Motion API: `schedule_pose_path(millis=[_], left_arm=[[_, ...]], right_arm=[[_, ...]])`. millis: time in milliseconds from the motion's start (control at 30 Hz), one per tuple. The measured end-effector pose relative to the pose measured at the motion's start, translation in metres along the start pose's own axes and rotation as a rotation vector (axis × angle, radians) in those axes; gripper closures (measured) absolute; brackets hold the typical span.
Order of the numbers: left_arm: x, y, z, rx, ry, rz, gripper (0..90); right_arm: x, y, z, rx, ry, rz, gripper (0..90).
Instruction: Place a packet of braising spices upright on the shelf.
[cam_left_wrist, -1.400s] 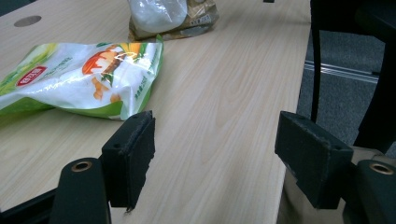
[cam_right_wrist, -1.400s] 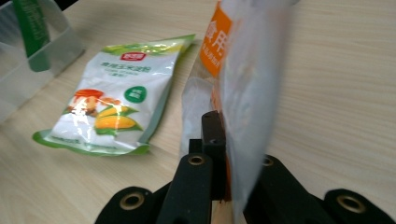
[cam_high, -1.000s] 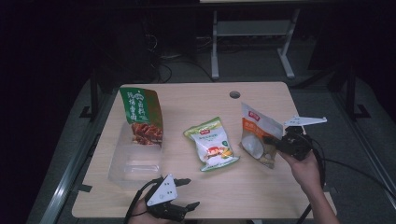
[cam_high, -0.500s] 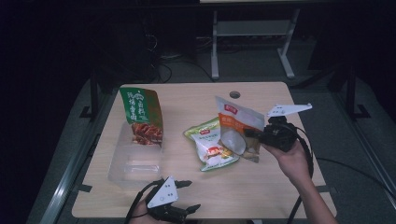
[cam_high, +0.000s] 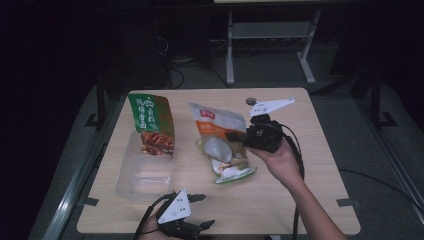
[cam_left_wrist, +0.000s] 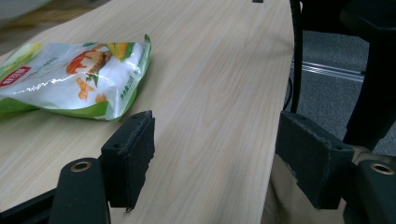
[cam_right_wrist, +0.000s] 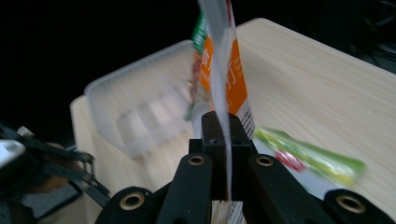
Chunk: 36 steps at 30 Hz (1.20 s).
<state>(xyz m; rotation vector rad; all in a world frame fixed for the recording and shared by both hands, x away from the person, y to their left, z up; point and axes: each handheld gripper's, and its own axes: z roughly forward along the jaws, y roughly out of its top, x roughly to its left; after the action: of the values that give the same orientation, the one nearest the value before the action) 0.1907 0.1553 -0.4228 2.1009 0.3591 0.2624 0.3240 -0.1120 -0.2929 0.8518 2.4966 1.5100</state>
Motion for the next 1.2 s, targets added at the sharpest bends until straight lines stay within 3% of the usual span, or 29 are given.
schedule_pose_path(millis=[200, 433, 1200], left_arm=[[-0.001, -0.001, -0.001, 0.001, -0.003, -0.006, 28.1], [-0.001, -0.001, -0.003, 0.0, -0.002, -0.012, 28.1], [0.001, -0.002, -0.004, 0.007, 0.001, 0.002, 28.0]], right_arm=[[0.012, 0.018, 0.028, 0.003, 0.062, -0.042, 90.0], [0.023, 0.033, 0.056, 0.004, 0.117, -0.055, 90.0], [0.042, 0.057, 0.111, 0.011, 0.197, -0.08, 90.0]])
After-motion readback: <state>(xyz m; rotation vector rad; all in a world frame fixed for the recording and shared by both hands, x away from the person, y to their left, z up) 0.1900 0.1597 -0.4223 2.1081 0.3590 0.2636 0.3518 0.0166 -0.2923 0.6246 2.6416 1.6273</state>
